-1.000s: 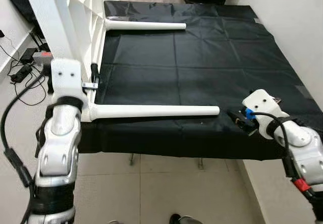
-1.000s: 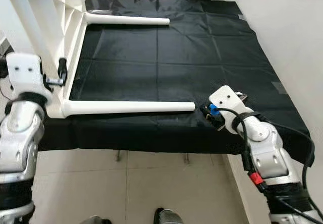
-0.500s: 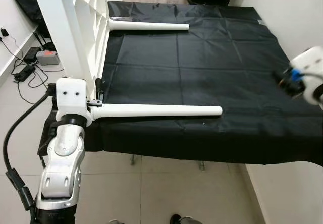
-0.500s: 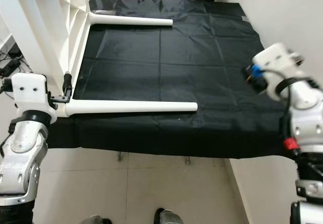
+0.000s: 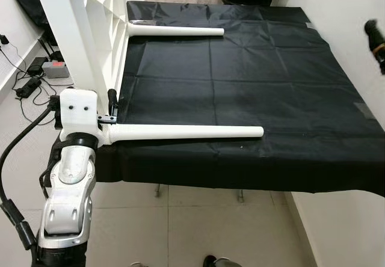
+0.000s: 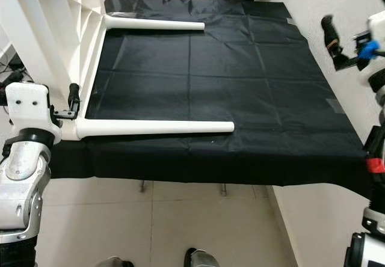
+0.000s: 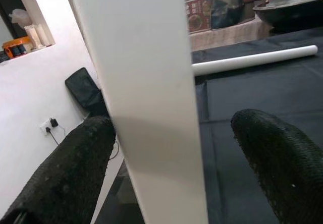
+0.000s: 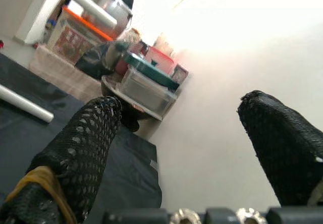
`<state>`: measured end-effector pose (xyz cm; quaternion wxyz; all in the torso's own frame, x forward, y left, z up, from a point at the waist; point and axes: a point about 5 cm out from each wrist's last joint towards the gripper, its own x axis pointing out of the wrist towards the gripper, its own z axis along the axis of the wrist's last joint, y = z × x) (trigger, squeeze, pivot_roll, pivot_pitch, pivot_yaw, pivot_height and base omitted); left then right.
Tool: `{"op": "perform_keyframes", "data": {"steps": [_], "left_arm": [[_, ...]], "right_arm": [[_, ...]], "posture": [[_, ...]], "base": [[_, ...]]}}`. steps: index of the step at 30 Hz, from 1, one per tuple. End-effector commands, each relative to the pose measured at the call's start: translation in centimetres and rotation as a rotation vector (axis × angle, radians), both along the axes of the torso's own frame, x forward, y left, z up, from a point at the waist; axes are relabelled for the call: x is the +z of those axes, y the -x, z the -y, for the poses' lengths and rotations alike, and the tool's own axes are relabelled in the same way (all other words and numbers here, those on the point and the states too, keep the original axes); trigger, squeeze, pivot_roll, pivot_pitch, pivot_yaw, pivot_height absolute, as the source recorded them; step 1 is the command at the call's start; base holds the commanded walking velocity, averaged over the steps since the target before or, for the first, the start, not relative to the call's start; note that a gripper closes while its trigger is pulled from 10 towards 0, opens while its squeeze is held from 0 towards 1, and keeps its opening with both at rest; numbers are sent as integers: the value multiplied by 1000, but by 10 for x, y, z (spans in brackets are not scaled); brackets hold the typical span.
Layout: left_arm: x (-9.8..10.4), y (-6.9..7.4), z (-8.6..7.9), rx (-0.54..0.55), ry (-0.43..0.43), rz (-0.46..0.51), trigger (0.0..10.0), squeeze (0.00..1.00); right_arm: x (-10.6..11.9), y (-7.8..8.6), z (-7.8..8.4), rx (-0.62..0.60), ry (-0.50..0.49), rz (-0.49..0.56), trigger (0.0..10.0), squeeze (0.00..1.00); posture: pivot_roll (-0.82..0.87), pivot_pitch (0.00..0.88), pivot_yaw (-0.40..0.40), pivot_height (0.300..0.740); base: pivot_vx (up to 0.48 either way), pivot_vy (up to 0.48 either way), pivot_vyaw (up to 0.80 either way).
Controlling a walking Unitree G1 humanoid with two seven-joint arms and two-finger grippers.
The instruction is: Building children table
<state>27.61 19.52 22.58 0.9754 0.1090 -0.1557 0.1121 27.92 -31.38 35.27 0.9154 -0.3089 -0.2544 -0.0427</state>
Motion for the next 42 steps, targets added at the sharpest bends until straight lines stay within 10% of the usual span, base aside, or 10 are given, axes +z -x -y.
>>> {"op": "perform_keyframes", "data": {"steps": [1, 9, 34, 36, 42], "left_arm": [[1, -1, -1, 2, -3, 8, 10000, 0], [0, -2, 3, -6, 10, 5, 10000, 0], [-19, 38, 47, -110, 92, -47, 10000, 0], [-21, 29, 54, -166, 118, -50, 0, 0], [-17, 7, 51, -208, 131, -33, 0, 0]], "right_arm": [[17, 8, -8, 54, 20, 71, 10000, 0], [41, 11, -64, 260, 359, 64, 10000, 0], [28, -17, -88, 328, 426, -22, 10000, 0], [26, -20, -91, 331, 420, -24, 10000, 0], [29, -22, -90, 327, 415, -10, 10000, 0]], "posture": [[-115, 133, -31, 740], [-120, 128, -32, 740], [-82, 123, -56, 740], [-84, 117, -56, 740], [-89, 110, -63, 740]], "base": [[0, 0, 0], [0, 0, 0], [0, 0, 0], [0, 0, 0], [0, 0, 0]]}}
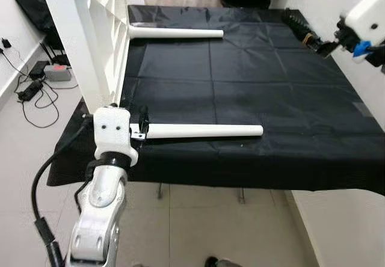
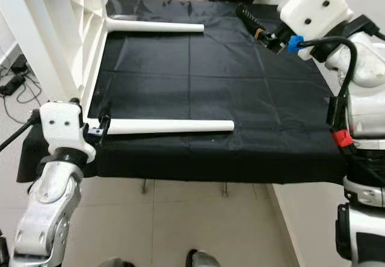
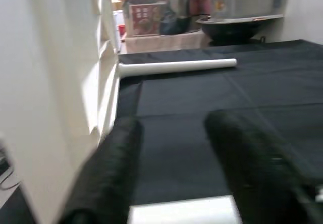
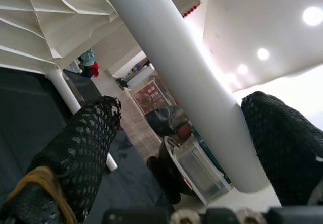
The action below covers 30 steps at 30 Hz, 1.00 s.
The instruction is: Building children table
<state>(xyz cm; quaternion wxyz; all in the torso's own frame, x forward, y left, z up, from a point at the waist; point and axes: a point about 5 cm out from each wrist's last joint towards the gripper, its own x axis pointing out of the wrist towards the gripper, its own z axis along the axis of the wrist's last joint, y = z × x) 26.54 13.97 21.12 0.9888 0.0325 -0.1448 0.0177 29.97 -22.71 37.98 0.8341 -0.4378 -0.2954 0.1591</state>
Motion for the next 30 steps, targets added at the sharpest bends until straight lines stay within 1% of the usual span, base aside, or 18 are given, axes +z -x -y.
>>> {"op": "perform_keyframes", "data": {"steps": [1, 3, 6, 8, 9, 12, 15, 16, 19, 20, 24, 28, 30], "left_arm": [[-2, -4, -5, 1, 5, -5, 0, 0], [2, -11, -12, 33, 0, 11, 0, 0], [3, -13, -16, 58, -1, 15, 0, 0], [2, -14, -24, 107, -3, 10, 0, 0], [2, -14, -24, 107, -3, 10, 0, 0], [-6, -14, -33, 167, 5, -14, 0, 0], [-9, -13, -36, 186, 12, -22, 0, 0], [-14, -13, -41, 220, 30, -36, 0, 0], [-15, -14, -43, 231, 41, -41, 0, 0], [-17, -16, -46, 239, 60, -46, 0, 0], [-18, -17, -47, 240, 64, -46, 0, 0], [-22, -23, -55, 258, 93, -55, 0, 0], [-23, -24, -56, 260, 97, -57, 0, 0]], "right_arm": [[2, -1, -3, 3, 16, 11, 10000, 0], [4, -1, -2, 0, 17, 20, 10000, 0], [5, -1, -1, -2, 17, 25, 10000, 0], [8, 0, 0, -6, 19, 31, 10000, 0], [8, 0, 0, -6, 19, 31, 10000, 0], [9, 1, 0, -8, 24, 34, 10000, 0], [9, 1, 0, -6, 25, 34, 10000, 0], [9, -1, -3, 4, 27, 32, 10000, 0], [9, -1, -5, 10, 28, 31, 10000, 0], [8, -3, -7, 16, 28, 30, 10000, 0], [7, -4, -8, 15, 29, 29, 10000, 0], [2, -10, -15, 9, 31, 9, 10000, 0], [1, -11, -16, 8, 31, 4, 10000, 0]], "posture": [[-89, 110, -63, 740], [-95, 108, -62, 740], [-98, 108, -61, 740], [-103, 109, -59, 740], [-103, 109, -59, 740], [-106, 108, -60, 740], [-106, 108, -60, 740], [-107, 103, -65, 740], [-107, 104, -64, 740], [-109, 102, -66, 740], [-112, 102, -67, 740], [-120, 104, -70, 740], [-120, 104, -70, 740]], "base": [[0, 0, 0], [0, 0, 0], [0, 0, 0], [0, 0, 0], [0, 0, 0], [0, 0, 0], [0, 0, 0], [0, 0, 0], [0, 0, 0], [0, 0, 0], [0, 0, 0], [0, 0, 0], [0, 0, 0]]}}
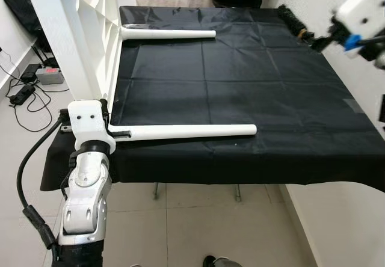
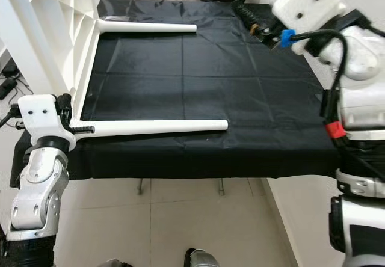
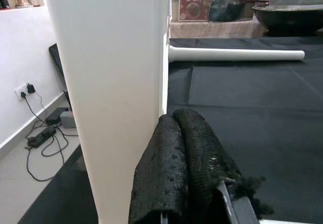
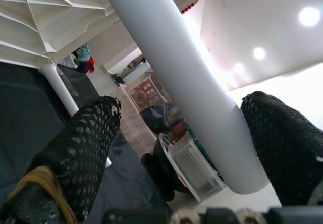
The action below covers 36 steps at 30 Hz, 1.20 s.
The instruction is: Building children table
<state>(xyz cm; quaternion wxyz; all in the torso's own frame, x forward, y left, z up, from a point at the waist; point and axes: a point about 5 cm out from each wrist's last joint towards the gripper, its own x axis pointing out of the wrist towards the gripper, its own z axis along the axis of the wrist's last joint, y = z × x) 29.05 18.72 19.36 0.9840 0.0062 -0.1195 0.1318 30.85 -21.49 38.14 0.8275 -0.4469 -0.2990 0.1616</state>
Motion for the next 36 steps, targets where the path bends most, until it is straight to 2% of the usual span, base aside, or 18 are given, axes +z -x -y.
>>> {"op": "perform_keyframes", "data": {"steps": [1, 6, 8, 9, 11, 17, 19, 21, 25, 27, 28, 29, 30, 36], "left_arm": [[-7, -2, -13, 39, 23, -21, 0, 0], [-8, -5, -16, 32, 42, -22, 0, 0], [-7, -7, -15, 14, 70, -21, 9412, 0], [-7, -7, -13, 6, 82, -21, 10000, 0], [-7, -8, -11, -2, 91, -19, 10000, 0], [-9, -9, -6, -9, 105, -17, 10000, 0], [-10, -10, -4, -14, 117, -14, 10000, 0], [-10, -10, -4, -14, 117, -14, 10000, 0], [-10, -12, -3, -13, 132, -7, 10000, 0], [-10, -12, -3, -12, 136, -5, 10000, 0], [-10, -12, -3, -11, 139, -4, 10000, 0], [-10, -12, -2, -11, 141, -3, 10000, 0], [-10, -11, -2, -10, 143, -3, 10000, 0], [-11, -9, -2, 1, 158, -1, 10000, 0]], "right_arm": [[-5, -4, -8, 3, 14, -19, 10000, 0], [-6, -6, -11, -4, 15, -22, 10000, 0], [-1, -9, -14, -50, 48, 12, 10000, 0], [2, -10, -16, -77, 75, 32, 10000, 0], [7, -10, -19, -121, 137, 68, 10000, 0], [14, -9, -25, -156, 206, 105, 10000, 0], [17, -10, -35, -146, 237, 114, 10000, 0], [17, -10, -35, -146, 237, 114, 10000, 0], [19, -10, -54, -99, 252, 115, 10000, 0], [19, -11, -56, -97, 253, 117, 10000, 0], [19, -11, -57, -102, 255, 115, 4157, 0], [20, -12, -57, -107, 256, 115, 4157, 0], [20, -12, -57, -116, 255, 111, 0, 0], [21, -14, -53, -156, 256, 96, 0, 0]], "posture": [[-120, 104, -70, 740], [-120, 104, -70, 740], [-133, 108, -70, 740], [-133, 108, -70, 740], [-139, 109, -73, 740], [-153, 108, -76, 740], [-163, 104, -78, 740], [-163, 104, -78, 740], [-169, 98, -83, 740], [-169, 98, -83, 740], [-167, 96, -88, 740], [-167, 96, -88, 740], [-167, 97, -90, 740], [-171, 99, -91, 740]], "base": [[0, 0, 0], [0, 0, 0], [0, 0, 0], [0, 0, 0], [0, 0, 0], [0, 0, 0], [0, 0, 0], [0, 0, 0], [0, 0, 0], [0, 0, 0], [0, 0, 0], [0, 0, 0], [0, 0, 0], [0, 0, 0]]}}
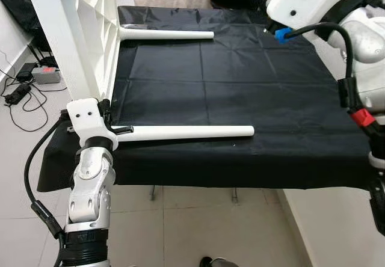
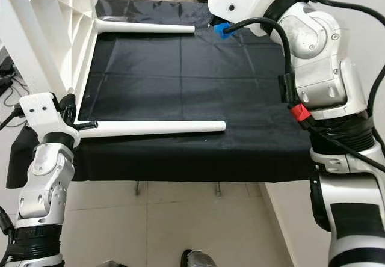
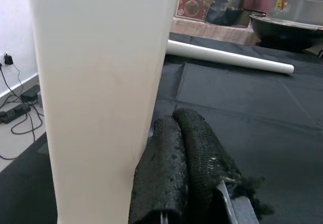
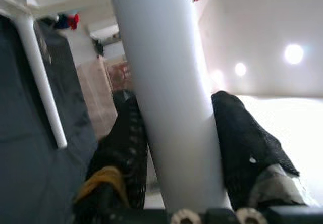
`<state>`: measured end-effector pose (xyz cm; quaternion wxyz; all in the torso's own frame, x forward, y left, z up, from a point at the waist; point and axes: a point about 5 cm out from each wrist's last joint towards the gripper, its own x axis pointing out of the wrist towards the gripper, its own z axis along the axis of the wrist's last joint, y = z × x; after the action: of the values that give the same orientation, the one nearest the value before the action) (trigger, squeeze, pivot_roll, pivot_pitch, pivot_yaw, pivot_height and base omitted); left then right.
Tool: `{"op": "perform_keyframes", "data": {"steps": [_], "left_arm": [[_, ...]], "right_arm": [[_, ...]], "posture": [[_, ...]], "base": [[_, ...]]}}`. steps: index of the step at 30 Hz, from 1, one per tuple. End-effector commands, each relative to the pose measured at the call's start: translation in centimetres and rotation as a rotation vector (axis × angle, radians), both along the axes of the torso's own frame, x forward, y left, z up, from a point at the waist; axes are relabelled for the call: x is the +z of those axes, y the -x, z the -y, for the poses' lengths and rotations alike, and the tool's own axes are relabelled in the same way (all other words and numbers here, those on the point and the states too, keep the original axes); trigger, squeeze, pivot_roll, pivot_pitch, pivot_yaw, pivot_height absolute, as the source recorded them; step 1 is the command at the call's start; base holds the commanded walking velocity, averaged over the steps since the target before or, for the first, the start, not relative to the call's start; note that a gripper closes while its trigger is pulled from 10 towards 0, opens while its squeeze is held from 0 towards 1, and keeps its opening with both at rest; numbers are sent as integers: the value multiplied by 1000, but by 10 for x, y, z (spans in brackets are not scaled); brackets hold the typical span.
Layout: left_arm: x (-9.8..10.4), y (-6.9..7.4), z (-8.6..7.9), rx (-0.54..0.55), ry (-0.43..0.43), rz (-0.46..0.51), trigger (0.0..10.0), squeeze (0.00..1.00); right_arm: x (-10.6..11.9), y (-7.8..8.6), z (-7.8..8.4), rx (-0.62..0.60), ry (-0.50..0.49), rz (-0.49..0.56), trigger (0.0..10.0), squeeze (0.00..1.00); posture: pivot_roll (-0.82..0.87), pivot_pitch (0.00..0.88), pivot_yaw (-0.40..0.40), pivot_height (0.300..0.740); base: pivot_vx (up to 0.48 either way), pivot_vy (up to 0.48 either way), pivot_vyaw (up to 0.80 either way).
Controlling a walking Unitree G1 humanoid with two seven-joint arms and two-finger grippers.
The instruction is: Building children table
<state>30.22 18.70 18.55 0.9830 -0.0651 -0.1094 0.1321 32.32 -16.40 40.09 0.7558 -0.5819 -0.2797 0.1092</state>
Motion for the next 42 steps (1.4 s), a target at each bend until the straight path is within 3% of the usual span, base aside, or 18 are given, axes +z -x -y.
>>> {"op": "perform_keyframes", "data": {"steps": [1, 13, 17, 25, 31, 33, 35, 36, 37, 39, 40, 42], "left_arm": [[-3, 2, -2, 17, 15, -1, 10000, 0], [-12, 4, -14, 78, 136, -27, 10000, 0], [-19, 7, -33, 153, 198, -45, 10000, 0], [-8, 7, -47, 183, 146, -9, 10000, 0], [9, 9, -65, 232, 85, 43, 10000, 0], [23, 10, -73, 250, 36, 86, 10000, 0], [23, 10, -73, 250, 36, 86, 10000, 0], [33, 11, -76, 256, 7, 114, 10000, 0], [33, 11, -76, 256, 7, 114, 10000, 0], [52, 12, -83, 268, -51, 168, 10000, 0], [52, 12, -83, 268, -51, 168, 10000, 0], [65, 14, -90, 283, -88, 203, 10000, 0]], "right_arm": [[1, 1, -2, 6, -8, -6, 0, 0], [2, 0, 3, -13, -26, -25, 0, 0], [1, -1, 5, -27, -45, -40, 0, 0], [-3, -3, 12, -57, -67, -66, 0, 0], [-17, -9, 34, -141, -113, -122, 0, 0], [-31, -13, 54, -224, -152, -168, 0, 0], [-31, -13, 54, -224, -152, -168, 0, 0], [-41, -15, 65, -266, -186, -207, 0, 0], [-41, -15, 65, -266, -186, -207, 0, 0], [-71, -17, 86, -352, -277, -310, 0, 0], [-71, -17, 86, -352, -277, -310, 0, 0], [-111, -16, 101, -420, -383, -422, 0, 0]], "posture": [[-171, 99, -91, 740], [-172, 100, -93, 740], [-170, 100, -97, 740], [-162, 99, -100, 740], [-154, 99, -102, 740], [-148, 98, -101, 740], [-148, 98, -101, 740], [-140, 97, -101, 740], [-140, 97, -101, 740], [-132, 95, -101, 740], [-132, 95, -101, 740], [-124, 96, -99, 740]], "base": [[0, 0, 0], [0, 0, 0], [0, 0, 0], [0, 0, 0], [0, 0, 0], [0, 0, 0], [0, 0, 0], [0, 0, 0], [0, 0, 0], [0, 0, 0], [0, 0, 0], [0, 0, 0]]}}
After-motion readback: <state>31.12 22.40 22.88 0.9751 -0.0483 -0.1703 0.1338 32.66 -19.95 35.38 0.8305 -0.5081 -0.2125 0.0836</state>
